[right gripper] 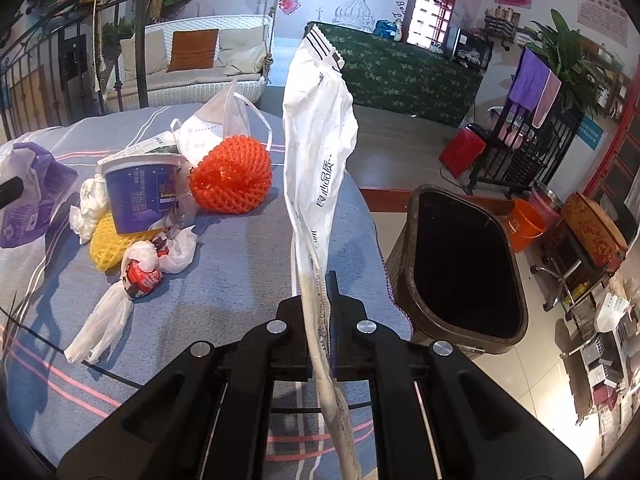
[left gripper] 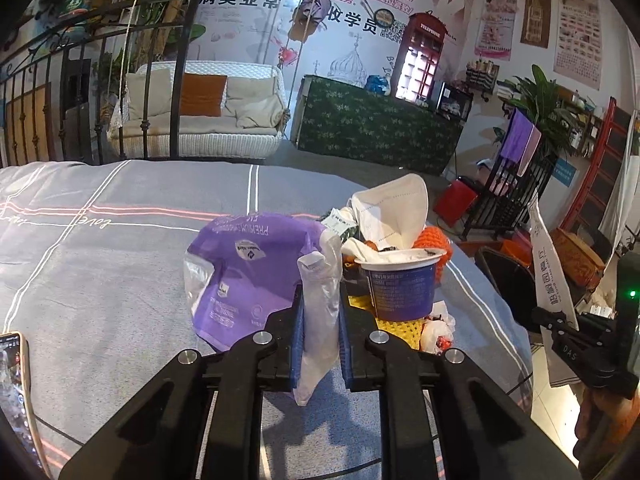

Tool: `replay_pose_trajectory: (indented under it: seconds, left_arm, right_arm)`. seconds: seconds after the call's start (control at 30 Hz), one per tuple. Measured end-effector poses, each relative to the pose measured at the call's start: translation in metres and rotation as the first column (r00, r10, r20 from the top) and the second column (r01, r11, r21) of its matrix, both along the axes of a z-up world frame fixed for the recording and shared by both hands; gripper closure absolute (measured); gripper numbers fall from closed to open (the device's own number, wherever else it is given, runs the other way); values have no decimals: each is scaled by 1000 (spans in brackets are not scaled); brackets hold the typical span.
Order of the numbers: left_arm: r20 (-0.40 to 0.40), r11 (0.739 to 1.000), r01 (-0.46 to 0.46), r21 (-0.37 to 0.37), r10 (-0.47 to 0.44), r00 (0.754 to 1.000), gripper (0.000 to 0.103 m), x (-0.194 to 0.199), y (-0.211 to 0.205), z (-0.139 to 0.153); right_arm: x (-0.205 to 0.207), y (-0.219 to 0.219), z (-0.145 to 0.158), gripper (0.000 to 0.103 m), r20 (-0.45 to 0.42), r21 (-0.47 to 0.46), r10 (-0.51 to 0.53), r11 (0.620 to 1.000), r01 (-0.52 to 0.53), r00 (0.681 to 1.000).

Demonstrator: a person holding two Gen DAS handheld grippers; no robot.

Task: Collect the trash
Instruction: 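Lift the paper strip with the right tool while the left tool grasps the purple bag, then carry the paper strip over the wastebasket and open the right tool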

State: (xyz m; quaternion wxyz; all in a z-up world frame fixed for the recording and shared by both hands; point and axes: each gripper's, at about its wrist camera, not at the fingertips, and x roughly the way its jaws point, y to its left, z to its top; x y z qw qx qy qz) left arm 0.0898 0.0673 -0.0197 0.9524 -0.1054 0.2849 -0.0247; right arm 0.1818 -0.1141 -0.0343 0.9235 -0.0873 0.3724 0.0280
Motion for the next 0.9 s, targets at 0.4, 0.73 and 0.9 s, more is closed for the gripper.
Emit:
replay_pose_trajectory:
  seconds: [0.4,0.73,0.9]
  left_arm:
    - [76,1000,22,8,-22,997,91,-10,-13,20]
    - [170,993,114,31,-118,978,91,-9,-44,43]
    - [190,983,175,51,-181,965,91,-1,-65,48]
  right_arm:
    - [-8,-1,5,97,21,23,15,1000,-15,1000]
    - [-11,-7,13,97,48,24,6,1000,-7,999]
    - [-8,-16,17,97,56,51,-1,999,-2,998]
